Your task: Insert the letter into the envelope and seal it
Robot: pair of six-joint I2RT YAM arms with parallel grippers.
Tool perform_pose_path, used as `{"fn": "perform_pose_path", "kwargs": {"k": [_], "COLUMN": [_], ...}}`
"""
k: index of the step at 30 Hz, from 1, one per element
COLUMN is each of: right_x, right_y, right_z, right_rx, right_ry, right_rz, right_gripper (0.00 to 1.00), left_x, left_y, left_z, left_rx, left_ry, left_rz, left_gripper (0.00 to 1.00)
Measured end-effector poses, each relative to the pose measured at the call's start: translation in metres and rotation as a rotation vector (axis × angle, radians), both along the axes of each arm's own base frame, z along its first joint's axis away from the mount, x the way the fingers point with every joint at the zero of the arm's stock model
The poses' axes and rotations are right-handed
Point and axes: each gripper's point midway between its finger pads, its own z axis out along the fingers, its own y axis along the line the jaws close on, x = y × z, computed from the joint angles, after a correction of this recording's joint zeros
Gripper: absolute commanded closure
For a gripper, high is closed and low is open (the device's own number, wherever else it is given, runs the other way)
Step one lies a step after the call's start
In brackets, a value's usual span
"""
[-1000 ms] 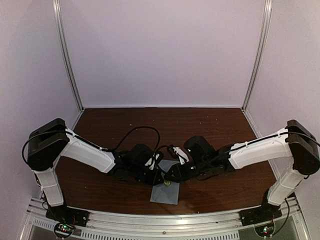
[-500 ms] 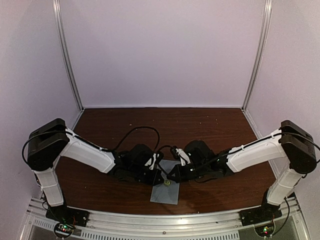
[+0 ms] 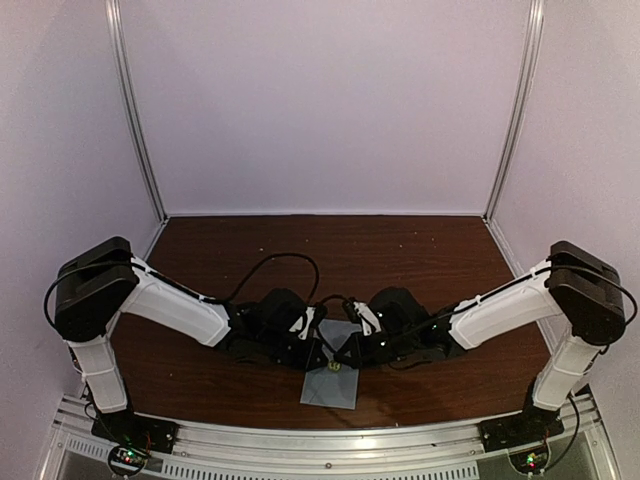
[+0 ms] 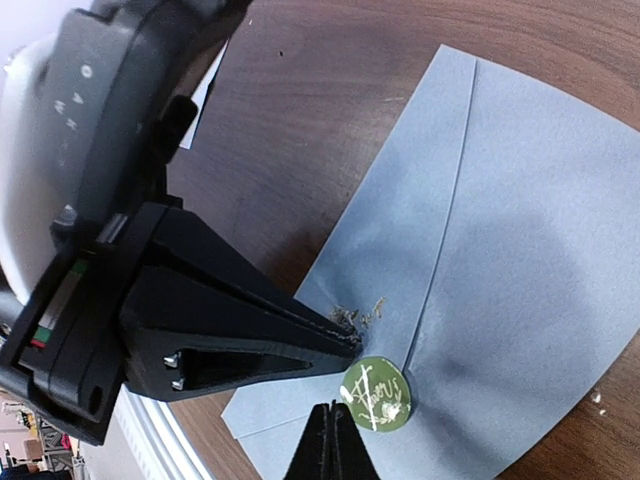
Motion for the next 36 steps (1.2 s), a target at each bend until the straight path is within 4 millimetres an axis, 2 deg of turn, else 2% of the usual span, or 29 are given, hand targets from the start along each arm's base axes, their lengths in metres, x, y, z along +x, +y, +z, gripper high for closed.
{"fn": "perform_pose_path", "kwargs": {"k": [8, 14, 27, 36], "right_x": [-0.001, 0.001, -0.010, -0.014], "right_y": [0.001, 0.009, 0.012, 0.003], "right_z": [-0.021, -0.028, -0.028, -0.028], "right_rx": [-0.032, -0.028, 0.006, -0.011], "right_ry": [0.030, 0.038, 0.074, 0.083], "right_rz": [0.008, 0.016, 0.056, 0.036], "right_gripper": [1.00, 1.00, 1.00, 1.00], "left_x": [0.000, 0.000, 0.000, 0.000], "left_y": [0.000, 0.000, 0.000, 0.000], "left_z": [0.000, 0.000, 0.000, 0.000], "left_rx": [0.000, 0.000, 0.000, -0.001], "left_ry": [0.000, 0.000, 0.000, 0.000], "left_rz": [0.000, 0.000, 0.001, 0.001], "left_gripper": [1.00, 1.00, 1.00, 1.00]}}
